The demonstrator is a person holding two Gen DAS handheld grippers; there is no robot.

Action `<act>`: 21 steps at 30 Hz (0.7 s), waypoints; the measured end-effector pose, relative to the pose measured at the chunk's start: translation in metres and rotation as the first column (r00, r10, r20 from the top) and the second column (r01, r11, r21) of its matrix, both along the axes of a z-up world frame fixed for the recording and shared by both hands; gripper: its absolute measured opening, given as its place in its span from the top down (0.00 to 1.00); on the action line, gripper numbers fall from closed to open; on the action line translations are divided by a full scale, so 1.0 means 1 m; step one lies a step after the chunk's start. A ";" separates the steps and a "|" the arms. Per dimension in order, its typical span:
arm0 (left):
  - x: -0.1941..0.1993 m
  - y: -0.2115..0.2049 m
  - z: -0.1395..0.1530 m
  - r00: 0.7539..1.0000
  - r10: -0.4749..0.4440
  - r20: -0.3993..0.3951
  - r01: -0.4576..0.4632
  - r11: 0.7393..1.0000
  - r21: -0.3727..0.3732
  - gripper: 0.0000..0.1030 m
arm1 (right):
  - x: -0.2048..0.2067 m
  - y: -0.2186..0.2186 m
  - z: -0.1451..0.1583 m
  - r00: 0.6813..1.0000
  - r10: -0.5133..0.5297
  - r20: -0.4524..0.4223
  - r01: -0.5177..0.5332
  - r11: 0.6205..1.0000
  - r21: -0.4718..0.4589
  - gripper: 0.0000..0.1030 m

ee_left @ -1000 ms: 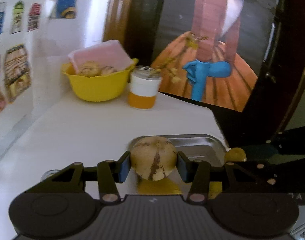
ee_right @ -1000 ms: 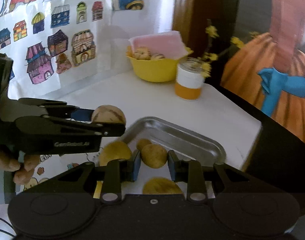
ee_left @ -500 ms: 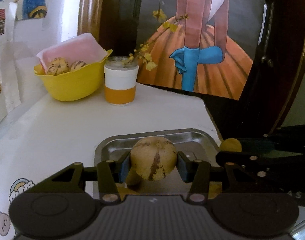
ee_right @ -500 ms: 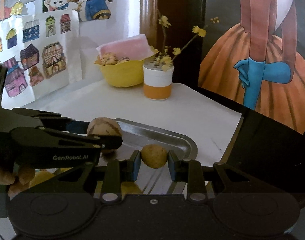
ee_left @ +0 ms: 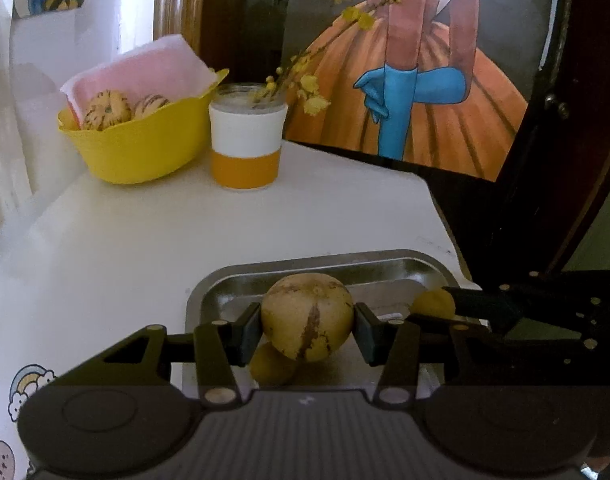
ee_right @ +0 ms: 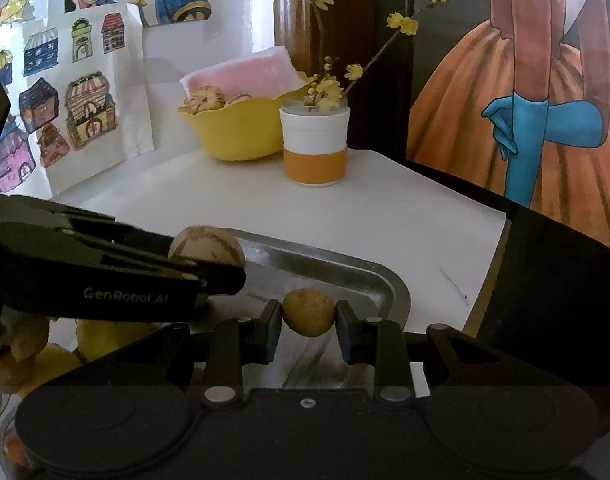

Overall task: Organize fruits
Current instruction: 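Carry both fruits over the tray and open both tools to release them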

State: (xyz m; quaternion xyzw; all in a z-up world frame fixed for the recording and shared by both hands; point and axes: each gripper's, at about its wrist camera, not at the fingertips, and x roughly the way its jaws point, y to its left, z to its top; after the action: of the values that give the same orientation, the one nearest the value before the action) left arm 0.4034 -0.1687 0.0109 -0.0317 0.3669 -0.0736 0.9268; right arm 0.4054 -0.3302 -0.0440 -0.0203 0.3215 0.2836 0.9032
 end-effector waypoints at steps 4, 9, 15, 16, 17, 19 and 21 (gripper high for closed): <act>0.007 0.003 -0.003 0.999 0.010 -0.036 -0.010 1.000 -0.007 0.49 | 0.006 0.003 -0.005 1.000 0.003 -0.008 -0.003 1.000 0.000 0.70; 0.014 0.006 -0.005 0.998 0.025 -0.060 -0.026 1.000 -0.012 0.49 | 0.013 0.006 -0.010 1.000 0.006 -0.021 -0.007 1.000 -0.013 0.70; 0.022 0.013 -0.009 0.993 0.032 -0.113 -0.038 0.998 -0.059 0.49 | 0.018 0.009 -0.017 0.999 0.002 -0.040 -0.003 1.000 -0.024 0.70; 0.023 0.014 -0.010 0.992 0.033 -0.121 -0.041 0.997 -0.064 0.49 | 0.018 0.009 -0.018 0.999 0.001 -0.037 -0.002 1.000 -0.023 0.70; 0.024 0.015 -0.011 0.991 0.034 -0.127 -0.043 0.997 -0.070 0.48 | 0.018 0.010 -0.018 0.999 -0.001 -0.036 0.000 1.000 -0.024 0.70; 0.024 0.014 -0.011 0.992 0.034 -0.125 -0.042 0.997 -0.068 0.48 | 0.016 0.010 -0.018 1.000 -0.006 -0.029 0.005 1.000 -0.026 0.70; 0.024 0.011 -0.010 0.992 0.027 -0.122 -0.033 0.998 -0.051 0.48 | 0.014 0.011 -0.019 1.000 -0.006 -0.020 0.005 0.999 -0.034 0.69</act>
State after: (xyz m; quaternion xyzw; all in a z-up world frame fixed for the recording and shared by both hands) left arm 0.4270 -0.1573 0.0007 -0.0661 0.4197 -0.0672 0.9028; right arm 0.4199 -0.3192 -0.0632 -0.0319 0.3353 0.2760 0.9002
